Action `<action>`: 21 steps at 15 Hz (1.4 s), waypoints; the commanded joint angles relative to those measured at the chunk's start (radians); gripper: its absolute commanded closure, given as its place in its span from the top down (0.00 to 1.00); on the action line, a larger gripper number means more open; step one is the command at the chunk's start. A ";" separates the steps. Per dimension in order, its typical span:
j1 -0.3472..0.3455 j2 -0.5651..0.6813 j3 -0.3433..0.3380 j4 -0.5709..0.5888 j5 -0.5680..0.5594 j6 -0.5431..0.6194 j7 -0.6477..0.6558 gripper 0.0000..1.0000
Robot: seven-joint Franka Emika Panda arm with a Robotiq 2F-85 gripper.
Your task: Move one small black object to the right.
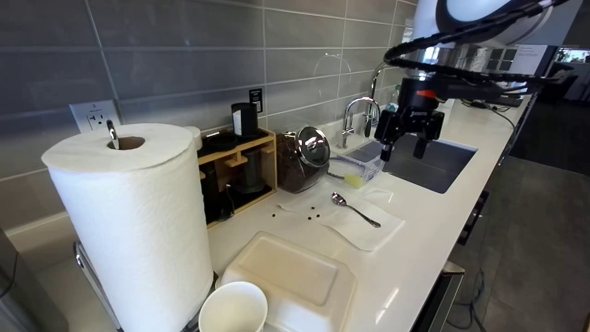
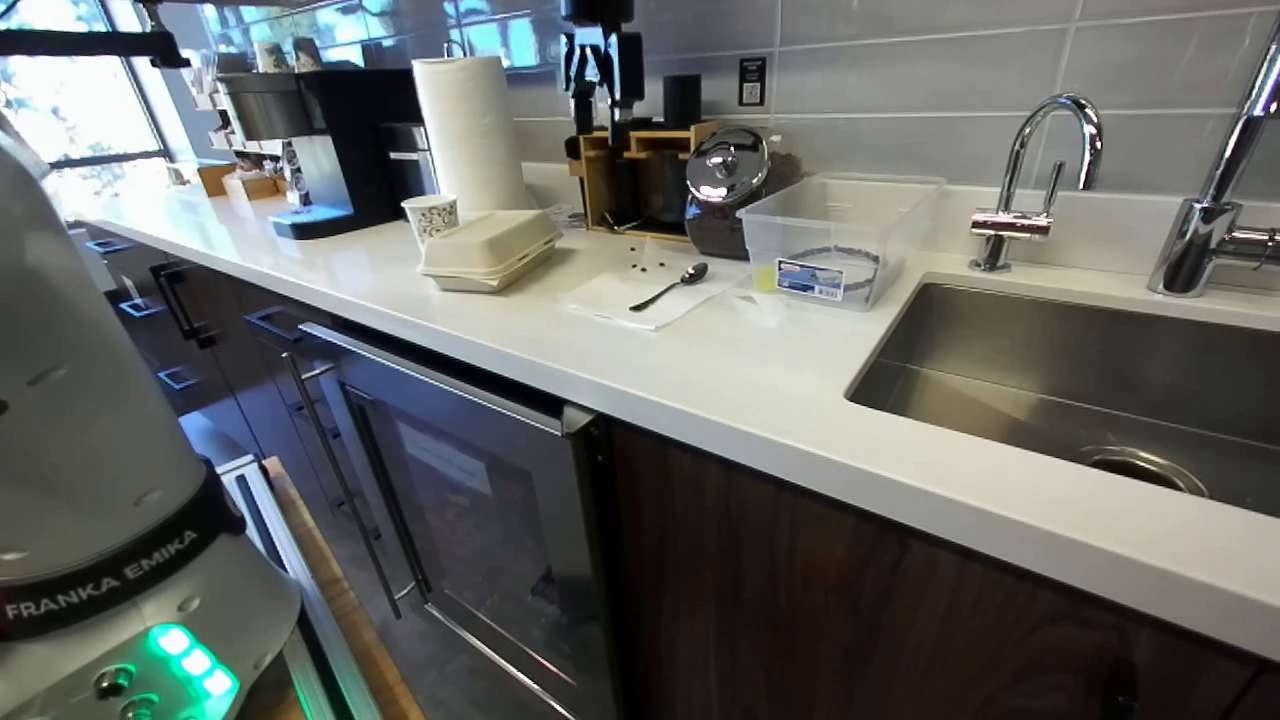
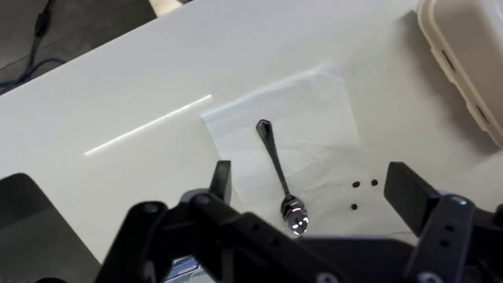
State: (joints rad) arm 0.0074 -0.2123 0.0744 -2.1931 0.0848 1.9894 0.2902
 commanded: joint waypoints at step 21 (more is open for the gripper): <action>0.194 0.463 0.033 0.263 -0.172 0.163 1.135 1.00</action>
State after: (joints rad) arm 0.1882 0.2506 0.1213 -1.9317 -0.0917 2.1543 1.4286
